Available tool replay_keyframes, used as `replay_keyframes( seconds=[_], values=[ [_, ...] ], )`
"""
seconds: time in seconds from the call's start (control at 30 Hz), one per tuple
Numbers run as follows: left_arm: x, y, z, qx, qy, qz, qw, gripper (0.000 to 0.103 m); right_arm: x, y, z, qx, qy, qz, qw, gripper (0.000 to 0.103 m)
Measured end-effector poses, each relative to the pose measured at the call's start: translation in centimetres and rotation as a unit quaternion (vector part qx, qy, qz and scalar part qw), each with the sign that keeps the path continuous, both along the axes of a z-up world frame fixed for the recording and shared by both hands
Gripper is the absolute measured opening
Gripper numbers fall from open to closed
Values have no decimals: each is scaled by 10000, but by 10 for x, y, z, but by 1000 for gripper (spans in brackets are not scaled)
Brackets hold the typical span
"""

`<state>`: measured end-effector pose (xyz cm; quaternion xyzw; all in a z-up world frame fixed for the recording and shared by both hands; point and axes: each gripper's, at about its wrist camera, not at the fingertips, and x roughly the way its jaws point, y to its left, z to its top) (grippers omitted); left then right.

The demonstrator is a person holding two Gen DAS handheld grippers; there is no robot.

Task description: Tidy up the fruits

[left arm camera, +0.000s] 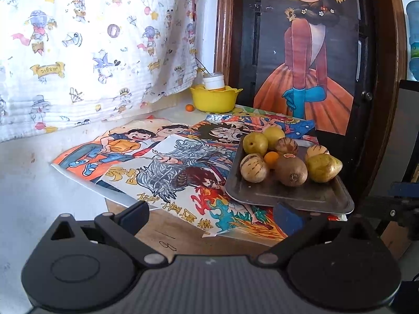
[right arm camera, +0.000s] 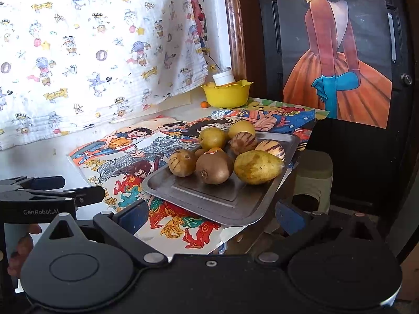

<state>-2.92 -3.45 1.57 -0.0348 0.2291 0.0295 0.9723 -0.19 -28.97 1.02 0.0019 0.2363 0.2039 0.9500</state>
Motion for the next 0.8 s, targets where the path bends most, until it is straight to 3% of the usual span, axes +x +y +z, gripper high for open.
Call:
replay_keyframes(
  seconds=[0.53, 0.8],
  values=[
    [1, 3, 0, -44, 15, 32, 10000, 103, 1, 0, 0, 12, 14, -3, 10000, 102],
    [2, 8, -3, -293, 88, -35, 9995, 103, 0, 1, -1, 13, 28, -1, 10000, 102]
  ],
)
